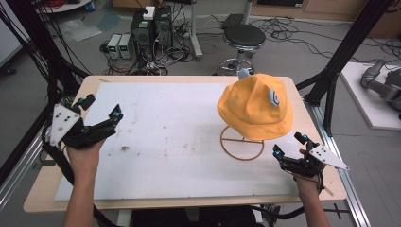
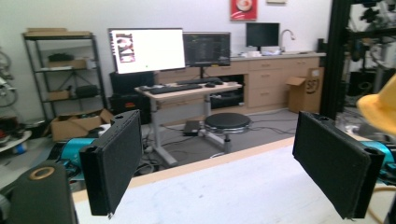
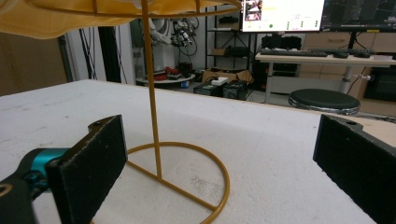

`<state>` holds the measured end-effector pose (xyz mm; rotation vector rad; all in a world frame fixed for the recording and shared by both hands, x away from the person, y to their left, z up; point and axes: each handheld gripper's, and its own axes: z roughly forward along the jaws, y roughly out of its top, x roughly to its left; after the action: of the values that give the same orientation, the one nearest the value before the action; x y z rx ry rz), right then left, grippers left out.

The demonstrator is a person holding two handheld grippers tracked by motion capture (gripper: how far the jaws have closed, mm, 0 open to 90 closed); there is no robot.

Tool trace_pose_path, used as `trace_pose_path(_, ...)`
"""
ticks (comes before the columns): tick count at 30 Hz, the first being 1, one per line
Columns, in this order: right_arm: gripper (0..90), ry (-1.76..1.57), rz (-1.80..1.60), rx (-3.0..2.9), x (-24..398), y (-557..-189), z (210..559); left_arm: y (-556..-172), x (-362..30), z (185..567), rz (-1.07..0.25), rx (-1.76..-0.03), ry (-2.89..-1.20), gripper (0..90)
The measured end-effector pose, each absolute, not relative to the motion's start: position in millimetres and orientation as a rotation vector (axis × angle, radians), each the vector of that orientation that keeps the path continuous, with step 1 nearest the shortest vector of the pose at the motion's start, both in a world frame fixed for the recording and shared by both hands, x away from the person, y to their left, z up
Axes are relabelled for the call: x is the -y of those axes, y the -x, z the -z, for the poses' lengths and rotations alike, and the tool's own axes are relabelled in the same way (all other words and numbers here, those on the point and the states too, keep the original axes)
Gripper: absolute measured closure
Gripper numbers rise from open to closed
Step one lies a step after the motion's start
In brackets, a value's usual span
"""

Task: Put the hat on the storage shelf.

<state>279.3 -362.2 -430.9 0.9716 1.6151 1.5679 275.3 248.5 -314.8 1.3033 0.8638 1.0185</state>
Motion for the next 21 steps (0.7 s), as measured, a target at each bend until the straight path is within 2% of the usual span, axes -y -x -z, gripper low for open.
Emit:
trace_pose_path(6, 2.4, -0.969, -1.567, -1.612, 362, -280, 431, -260, -269, 333, -1.069, -0.903, -1.314, 16.5)
trace_pose_path(21, 2.4, -0.967, -1.572, -1.604, 359, -284, 431, -249, -296, 381, -1.069, -0.951, -1.259, 16.5)
